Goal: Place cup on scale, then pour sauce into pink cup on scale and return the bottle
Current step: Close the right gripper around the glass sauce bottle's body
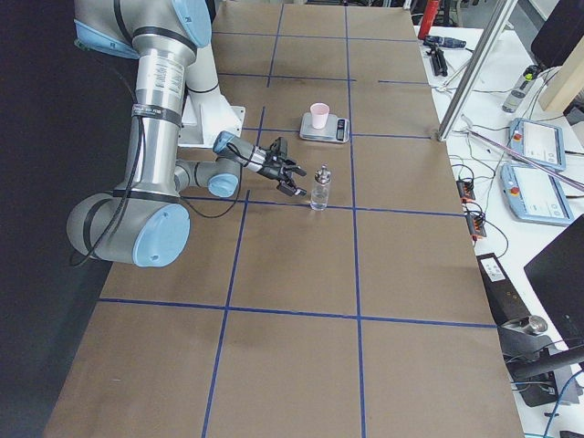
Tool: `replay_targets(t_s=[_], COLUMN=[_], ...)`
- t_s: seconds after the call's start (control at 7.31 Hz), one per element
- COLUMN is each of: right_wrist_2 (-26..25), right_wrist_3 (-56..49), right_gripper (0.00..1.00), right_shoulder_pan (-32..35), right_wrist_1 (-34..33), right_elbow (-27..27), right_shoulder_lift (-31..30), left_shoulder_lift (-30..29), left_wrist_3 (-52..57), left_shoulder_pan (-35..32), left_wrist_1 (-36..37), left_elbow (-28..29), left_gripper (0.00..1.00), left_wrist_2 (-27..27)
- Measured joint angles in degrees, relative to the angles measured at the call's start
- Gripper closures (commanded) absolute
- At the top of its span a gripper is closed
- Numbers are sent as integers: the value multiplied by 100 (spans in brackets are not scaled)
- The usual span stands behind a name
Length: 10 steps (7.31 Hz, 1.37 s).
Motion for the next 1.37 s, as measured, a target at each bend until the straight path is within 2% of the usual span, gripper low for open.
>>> replay_targets(t_s=[1.09,1.37], right_wrist_2=[-195,-266], right_wrist_3=[-23,-26], right_gripper=[0,0], right_shoulder_pan=[-47,-17], right_wrist_1=[1,1], right_elbow=[-592,-896], right_shoulder_lift=[268,689], left_shoulder_lift=[-323,-334], left_wrist_3=[-40,-40], left_shoulder_pan=[8,8], left_wrist_1=[94,95], left_elbow=[362,386], left_gripper=[0,0], left_wrist_2=[-1,3])
